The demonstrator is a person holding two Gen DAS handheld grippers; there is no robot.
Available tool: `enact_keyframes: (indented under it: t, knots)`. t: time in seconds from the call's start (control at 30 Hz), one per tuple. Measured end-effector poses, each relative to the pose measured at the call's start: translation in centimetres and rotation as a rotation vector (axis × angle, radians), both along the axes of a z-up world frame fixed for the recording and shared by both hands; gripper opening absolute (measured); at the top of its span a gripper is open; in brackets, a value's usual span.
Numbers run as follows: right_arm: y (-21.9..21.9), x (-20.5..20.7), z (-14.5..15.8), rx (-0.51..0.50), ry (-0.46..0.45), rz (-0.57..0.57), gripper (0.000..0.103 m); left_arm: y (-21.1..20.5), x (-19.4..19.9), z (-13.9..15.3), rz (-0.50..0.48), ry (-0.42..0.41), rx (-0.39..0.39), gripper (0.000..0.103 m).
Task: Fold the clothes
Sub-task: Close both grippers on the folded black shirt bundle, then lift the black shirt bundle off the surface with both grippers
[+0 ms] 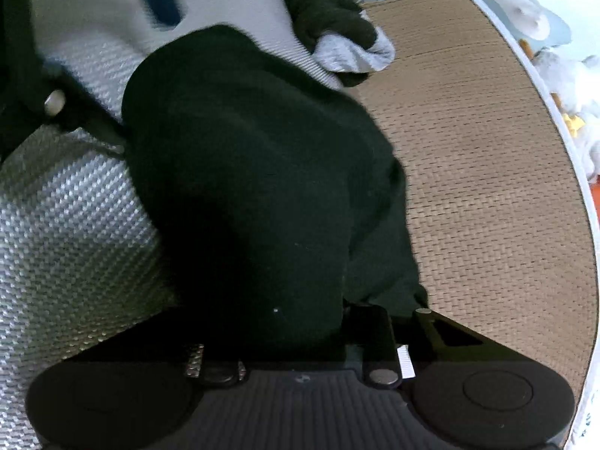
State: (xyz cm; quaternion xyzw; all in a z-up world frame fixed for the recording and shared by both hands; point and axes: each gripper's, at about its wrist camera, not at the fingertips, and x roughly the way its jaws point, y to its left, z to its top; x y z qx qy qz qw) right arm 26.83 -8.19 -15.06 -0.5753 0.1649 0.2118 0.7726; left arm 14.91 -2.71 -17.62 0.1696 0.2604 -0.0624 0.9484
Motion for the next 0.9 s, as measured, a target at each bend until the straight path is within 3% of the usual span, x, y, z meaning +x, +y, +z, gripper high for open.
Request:
enact_keyframes:
  t: [0.03,0.1,0.27,0.37,0.6,0.73,0.9]
  knots:
    - [-0.1,0.0,0.3,0.012,0.003,-0.002,0.031,-0.1,-0.3,0.5,-0.013,-0.037,0.011,0.085]
    - [-0.4,-0.2,0.7,0.022,0.014,-0.001,0.031,-1.3,-0.7,0.9,-0.113,-0.078,0.115,0.087]
    - [-1.0,-1.2,1.2,0.035,0.029,0.007,0.031,-5.1,-0.4,-1.6,-0.367,-0.108,0.543,0.089]
    - [-1.2,-1.9,1.7,0.047,0.038,0.015,0.031,-6.2,0.0,-3.3,-0.428,-0.102,0.686,0.088]
    - [-1.5,-3.0,1.3,0.055,0.042,0.012,0.031,-6.9,0.1,-3.8,-0.421,-0.086,0.72,0.078]
    - [-1.3,-3.4,1.3,0.069,0.043,0.006,0.031,-7.1,-0.4,-4.6,-0.464,-0.118,0.816,0.077]
    - [-1.4,-3.9,0.6,0.063,0.029,0.018,0.031,-6.9,-0.7,-4.8,-0.501,-0.119,0.868,0.077]
